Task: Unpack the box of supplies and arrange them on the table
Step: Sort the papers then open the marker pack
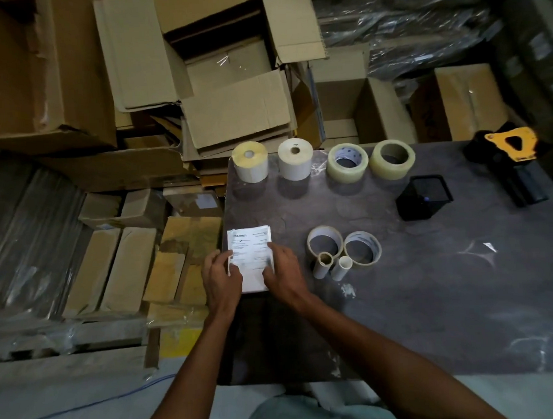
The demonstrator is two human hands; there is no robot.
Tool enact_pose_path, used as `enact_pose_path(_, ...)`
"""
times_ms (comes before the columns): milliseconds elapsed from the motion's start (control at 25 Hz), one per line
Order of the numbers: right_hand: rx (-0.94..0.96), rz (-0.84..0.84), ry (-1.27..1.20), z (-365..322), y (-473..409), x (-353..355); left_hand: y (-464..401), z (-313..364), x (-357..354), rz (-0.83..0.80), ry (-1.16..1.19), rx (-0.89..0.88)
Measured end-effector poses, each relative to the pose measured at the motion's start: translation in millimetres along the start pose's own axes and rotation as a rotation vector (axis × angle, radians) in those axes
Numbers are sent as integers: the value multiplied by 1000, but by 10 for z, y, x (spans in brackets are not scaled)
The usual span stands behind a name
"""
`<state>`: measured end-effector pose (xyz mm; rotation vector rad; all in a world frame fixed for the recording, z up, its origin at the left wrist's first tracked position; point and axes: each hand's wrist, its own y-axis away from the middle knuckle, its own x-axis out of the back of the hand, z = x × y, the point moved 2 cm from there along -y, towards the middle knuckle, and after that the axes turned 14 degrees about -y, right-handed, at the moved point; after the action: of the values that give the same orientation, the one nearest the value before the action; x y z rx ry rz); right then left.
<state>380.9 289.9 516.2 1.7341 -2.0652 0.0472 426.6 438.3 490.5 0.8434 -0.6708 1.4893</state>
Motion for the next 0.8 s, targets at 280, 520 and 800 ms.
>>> enact_pose_path(280, 171, 39, -117, 59, 722, 497, 833, 585, 24, 18, 257, -151)
enact_pose_path(520, 0, 100, -15, 1084, 1425, 1334, 1728, 748, -636, -229, 129, -245)
enact_pose_path(800, -101, 300, 97, 1976, 1829, 3024, 2276, 1901, -1637, -391, -106, -596)
